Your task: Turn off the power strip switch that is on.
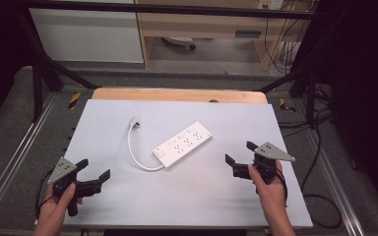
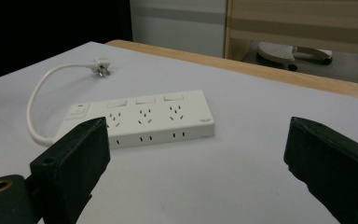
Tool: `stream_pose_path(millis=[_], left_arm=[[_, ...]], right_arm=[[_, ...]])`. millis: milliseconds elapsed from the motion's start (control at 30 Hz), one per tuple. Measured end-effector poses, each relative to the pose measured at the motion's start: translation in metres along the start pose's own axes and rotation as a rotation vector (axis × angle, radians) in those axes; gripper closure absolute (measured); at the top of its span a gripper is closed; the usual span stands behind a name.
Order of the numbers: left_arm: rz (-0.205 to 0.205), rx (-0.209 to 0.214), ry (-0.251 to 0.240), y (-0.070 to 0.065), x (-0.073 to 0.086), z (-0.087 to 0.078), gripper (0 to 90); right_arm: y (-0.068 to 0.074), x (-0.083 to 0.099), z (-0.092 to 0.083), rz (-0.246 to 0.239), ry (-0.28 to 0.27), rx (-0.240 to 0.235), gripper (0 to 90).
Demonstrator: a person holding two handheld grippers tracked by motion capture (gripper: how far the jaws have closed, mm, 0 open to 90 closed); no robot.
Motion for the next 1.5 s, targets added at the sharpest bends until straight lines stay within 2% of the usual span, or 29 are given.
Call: stream_pose_path(millis=[233, 333, 567, 1000, 1300, 1500], left_arm=[[0.001, -0.003, 0.002, 0.0, 0.0, 0.0, 6.0], [-0.001, -0.002, 0.002, 0.0, 0.0, 0.0, 6.0], [0.001, -0.003, 0.005, 0.0, 0.001, 0.0, 6.0], [0.004, -0.001, 0.01, 0.0, 0.001, 0.001, 6.0], [0.001, 0.0, 0.013, 0.001, 0.001, 0.001, 6.0], [0.002, 0.002, 0.015, 0.001, 0.001, 0.001, 6.0]], right_arm=[[-0.002, -0.019, 0.0, -0.005, -0.002, -0.029, 5.7], [0.0, -0.027, 0.001, -0.018, -0.009, -0.027, 4.0], [0.009, -0.046, 0.008, -0.043, 0.0, -0.043, 2.4], [0.029, -0.073, 0.029, -0.073, 0.016, -0.063, 4.7], [0.036, -0.093, 0.039, -0.085, -0.016, -0.071, 16.2], [0.041, -0.1, 0.046, -0.102, -0.026, -0.083, 34.0]])
Point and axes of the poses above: each handheld gripper's, and its own axes: z roughly forward along the jaws, x roughly out of its underside, y roughly to its left, the point moved 2 cm from there along z, roughly forward along the jaws, and after that the axes turned 14 degrees about y, right-handed, at the moved point
